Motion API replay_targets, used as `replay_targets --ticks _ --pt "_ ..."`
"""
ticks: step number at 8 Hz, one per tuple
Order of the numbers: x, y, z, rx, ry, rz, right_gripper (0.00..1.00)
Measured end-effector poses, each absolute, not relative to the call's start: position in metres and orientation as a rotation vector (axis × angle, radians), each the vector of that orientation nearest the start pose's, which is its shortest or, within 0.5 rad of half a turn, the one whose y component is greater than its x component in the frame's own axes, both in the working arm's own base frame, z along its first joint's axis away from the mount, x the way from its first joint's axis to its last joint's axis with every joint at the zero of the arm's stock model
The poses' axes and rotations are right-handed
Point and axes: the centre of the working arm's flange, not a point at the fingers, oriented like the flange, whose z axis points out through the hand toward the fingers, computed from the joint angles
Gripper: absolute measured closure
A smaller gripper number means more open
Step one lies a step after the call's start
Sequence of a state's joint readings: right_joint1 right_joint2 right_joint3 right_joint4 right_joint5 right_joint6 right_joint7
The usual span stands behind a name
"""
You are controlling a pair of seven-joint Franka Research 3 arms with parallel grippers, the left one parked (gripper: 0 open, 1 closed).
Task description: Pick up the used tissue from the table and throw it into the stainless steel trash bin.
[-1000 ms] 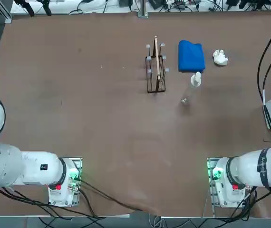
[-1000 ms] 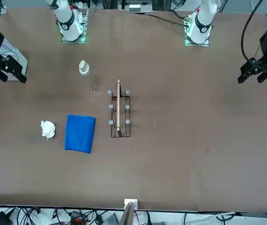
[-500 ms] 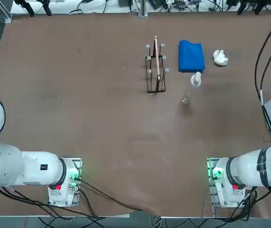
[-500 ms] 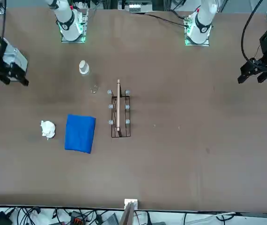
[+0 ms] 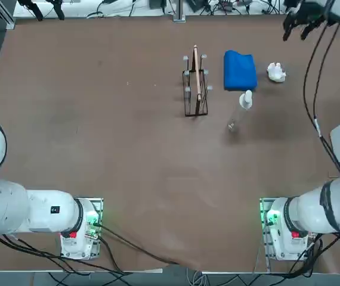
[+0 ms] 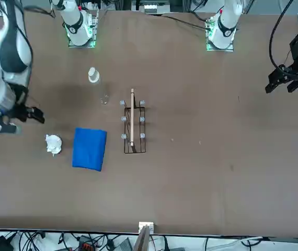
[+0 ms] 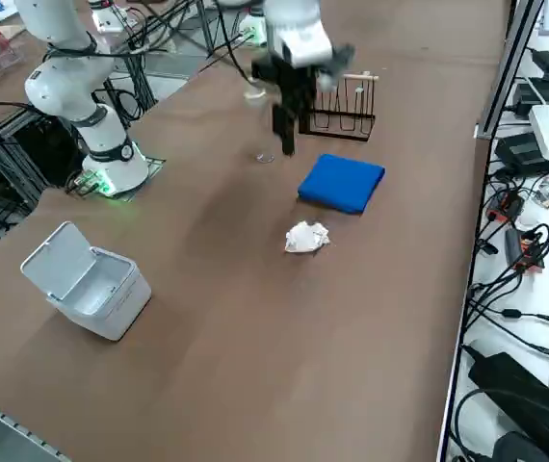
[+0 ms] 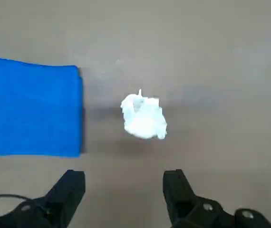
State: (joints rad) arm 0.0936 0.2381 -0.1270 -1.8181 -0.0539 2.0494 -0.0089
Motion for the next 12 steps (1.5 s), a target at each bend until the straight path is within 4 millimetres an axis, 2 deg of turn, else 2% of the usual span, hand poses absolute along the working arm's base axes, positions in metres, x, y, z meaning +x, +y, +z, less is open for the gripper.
replay_targets --ticks 3,5,7,10,11,12 --pt "0.64 -0.026 0.289 -3.241 -0.17 0.048 0.0" --pt "0.64 -0.031 0.234 -3.292 -0.264 0.118 0.0" --pt "0.638 -0.047 0.21 -3.307 -0.264 0.158 0.0" --pt "0.636 -0.045 0.192 -3.303 -0.277 0.179 0.04" --pt "0.635 -0.043 0.189 -3.301 -0.283 0.182 0.12" --pt "0.636 -0.041 0.189 -3.299 -0.287 0.182 0.33"
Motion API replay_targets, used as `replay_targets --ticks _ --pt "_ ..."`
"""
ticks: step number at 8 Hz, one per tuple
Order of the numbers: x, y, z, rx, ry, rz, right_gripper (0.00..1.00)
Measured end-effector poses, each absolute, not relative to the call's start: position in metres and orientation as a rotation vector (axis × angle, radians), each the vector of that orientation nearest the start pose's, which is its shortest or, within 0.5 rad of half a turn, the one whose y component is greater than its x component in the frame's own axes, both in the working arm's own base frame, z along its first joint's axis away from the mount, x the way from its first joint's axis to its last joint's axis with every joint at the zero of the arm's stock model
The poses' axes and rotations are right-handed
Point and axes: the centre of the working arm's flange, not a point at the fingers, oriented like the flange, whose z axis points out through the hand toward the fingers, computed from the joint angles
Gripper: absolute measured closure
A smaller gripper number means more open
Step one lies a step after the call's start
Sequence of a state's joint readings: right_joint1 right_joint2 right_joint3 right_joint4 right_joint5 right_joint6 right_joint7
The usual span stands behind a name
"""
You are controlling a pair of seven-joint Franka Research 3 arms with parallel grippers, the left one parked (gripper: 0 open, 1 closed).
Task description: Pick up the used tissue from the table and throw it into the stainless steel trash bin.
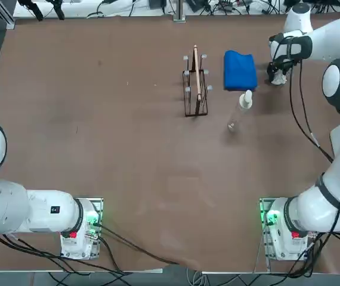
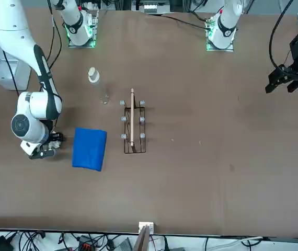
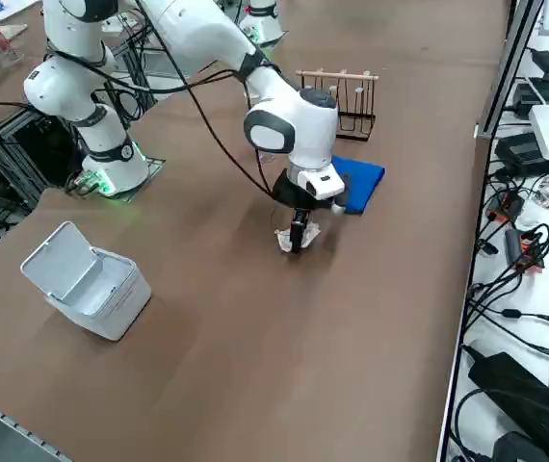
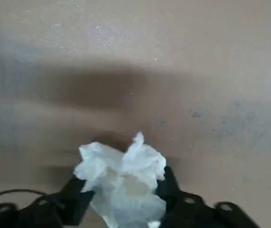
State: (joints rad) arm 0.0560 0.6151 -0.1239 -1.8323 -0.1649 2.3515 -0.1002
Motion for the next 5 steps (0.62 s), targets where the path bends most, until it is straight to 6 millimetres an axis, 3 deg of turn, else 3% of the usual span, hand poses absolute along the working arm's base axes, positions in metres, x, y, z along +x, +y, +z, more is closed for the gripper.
replay_targets --ticks 1,2,3,5 --pt "0.637 -0.04 0.192 -3.299 -0.289 0.176 0.52" --pt "0.638 -0.04 0.197 -3.3 -0.287 0.174 0.59" --pt "0.638 -0.042 0.205 -3.301 -0.276 0.205 0.63" --pt "0.631 -0.058 0.241 -3.309 -0.221 0.329 0.63"
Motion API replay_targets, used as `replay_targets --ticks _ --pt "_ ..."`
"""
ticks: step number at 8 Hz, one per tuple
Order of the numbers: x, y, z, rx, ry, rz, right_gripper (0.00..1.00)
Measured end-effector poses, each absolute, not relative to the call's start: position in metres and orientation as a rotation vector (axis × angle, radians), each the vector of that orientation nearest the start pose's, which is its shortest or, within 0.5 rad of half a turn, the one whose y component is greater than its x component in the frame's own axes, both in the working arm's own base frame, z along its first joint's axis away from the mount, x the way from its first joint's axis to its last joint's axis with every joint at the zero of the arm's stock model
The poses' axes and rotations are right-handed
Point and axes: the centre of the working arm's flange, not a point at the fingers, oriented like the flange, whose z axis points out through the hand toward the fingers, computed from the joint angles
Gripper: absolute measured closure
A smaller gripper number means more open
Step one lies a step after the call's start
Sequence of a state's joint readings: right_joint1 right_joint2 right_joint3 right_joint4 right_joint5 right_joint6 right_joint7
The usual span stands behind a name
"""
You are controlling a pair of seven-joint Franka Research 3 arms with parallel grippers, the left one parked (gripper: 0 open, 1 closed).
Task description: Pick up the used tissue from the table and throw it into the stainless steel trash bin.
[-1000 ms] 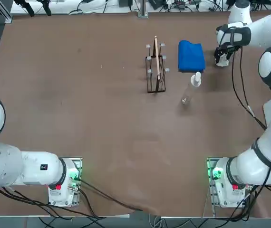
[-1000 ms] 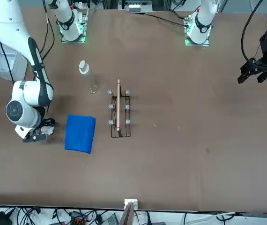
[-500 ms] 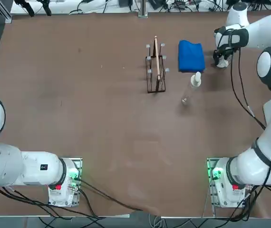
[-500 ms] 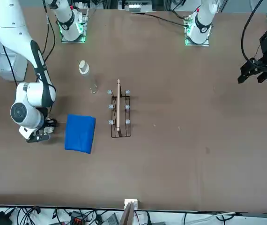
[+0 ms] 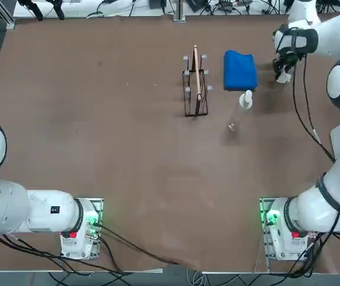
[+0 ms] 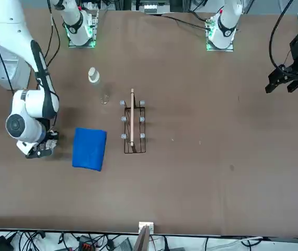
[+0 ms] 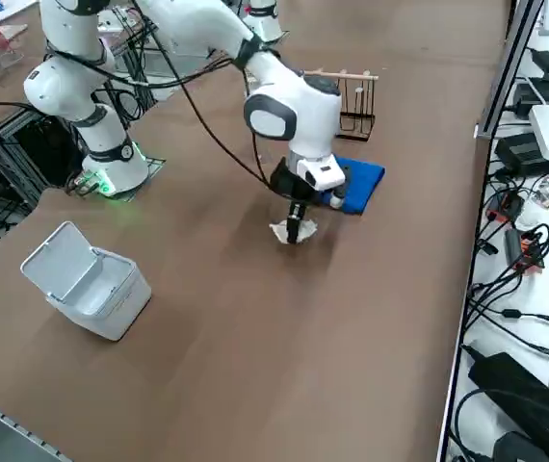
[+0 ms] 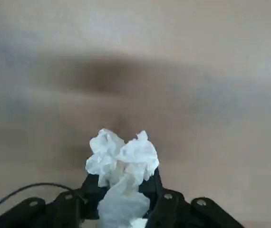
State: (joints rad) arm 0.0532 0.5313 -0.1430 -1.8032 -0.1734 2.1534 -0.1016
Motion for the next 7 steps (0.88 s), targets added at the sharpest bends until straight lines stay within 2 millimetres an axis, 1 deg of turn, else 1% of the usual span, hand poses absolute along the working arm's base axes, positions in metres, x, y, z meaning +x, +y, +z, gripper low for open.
replay_targets --ticks 1,2,3,4,5,6,7 --pt "0.623 -0.086 0.266 -3.32 -0.207 0.397 0.63" --pt "0.61 -0.122 0.292 -3.309 -0.219 0.467 0.63" --pt "0.591 -0.163 0.316 -3.283 -0.239 0.53 0.63" --pt "0.568 -0.203 0.338 -3.245 -0.254 0.589 0.7" --pt "0.539 -0.241 0.358 -3.192 -0.242 0.655 0.75" --pt "0.507 -0.277 0.372 -3.14 -0.222 0.72 0.75" --pt "0.477 -0.309 0.376 -3.112 -0.212 0.78 0.75"
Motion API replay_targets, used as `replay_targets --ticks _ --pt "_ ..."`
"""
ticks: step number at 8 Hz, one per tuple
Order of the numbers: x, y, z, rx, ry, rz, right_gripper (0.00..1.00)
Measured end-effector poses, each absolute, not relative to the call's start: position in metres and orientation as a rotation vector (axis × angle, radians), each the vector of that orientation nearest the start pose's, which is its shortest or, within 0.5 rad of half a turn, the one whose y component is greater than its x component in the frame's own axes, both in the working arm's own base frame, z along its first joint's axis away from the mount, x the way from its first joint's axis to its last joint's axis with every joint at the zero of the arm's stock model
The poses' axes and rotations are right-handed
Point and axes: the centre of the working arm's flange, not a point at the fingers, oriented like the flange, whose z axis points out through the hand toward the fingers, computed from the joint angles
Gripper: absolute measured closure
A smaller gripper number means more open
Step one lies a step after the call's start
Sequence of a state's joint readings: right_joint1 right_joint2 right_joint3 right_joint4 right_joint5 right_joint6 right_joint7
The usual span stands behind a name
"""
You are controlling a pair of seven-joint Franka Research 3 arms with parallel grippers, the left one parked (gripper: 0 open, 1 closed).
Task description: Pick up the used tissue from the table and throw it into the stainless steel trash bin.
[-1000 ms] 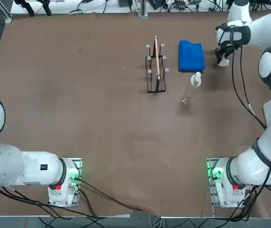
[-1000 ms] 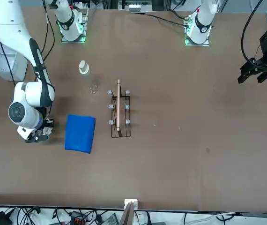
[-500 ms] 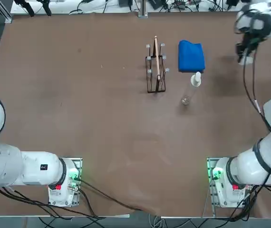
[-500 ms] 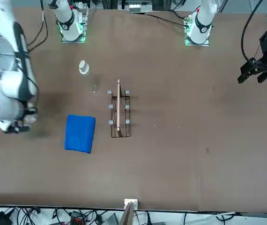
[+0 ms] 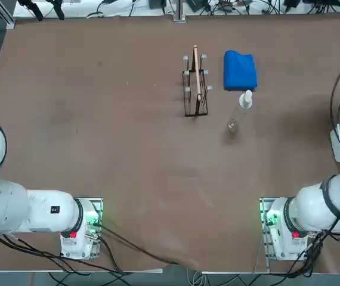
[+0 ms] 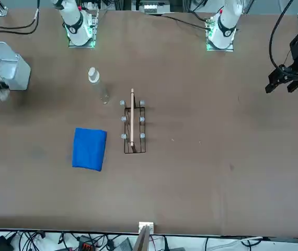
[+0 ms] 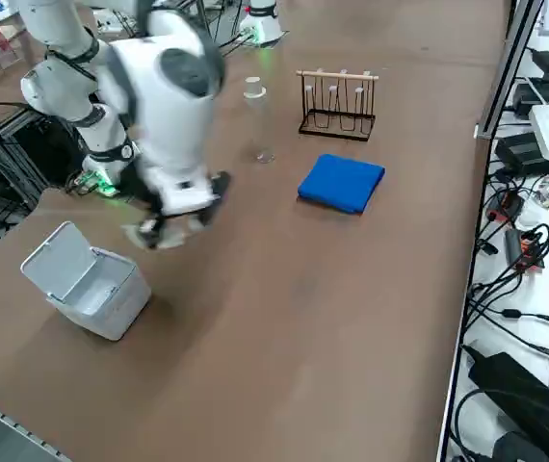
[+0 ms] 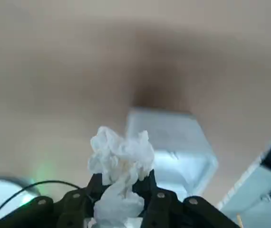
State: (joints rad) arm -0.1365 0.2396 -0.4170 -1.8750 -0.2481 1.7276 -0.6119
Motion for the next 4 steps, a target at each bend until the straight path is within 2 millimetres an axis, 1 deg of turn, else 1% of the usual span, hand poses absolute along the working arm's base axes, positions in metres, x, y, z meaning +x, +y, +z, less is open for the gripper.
replay_targets --ticks 1,2,3,4 --pt "0.444 -0.341 0.371 -3.086 -0.205 0.822 0.75" --pt "0.414 -0.365 0.36 -3.06 -0.204 0.825 0.75" --pt "0.391 -0.378 0.344 -3.049 -0.206 0.805 0.76" --pt "0.375 -0.386 0.329 -3.043 -0.213 0.788 0.78"
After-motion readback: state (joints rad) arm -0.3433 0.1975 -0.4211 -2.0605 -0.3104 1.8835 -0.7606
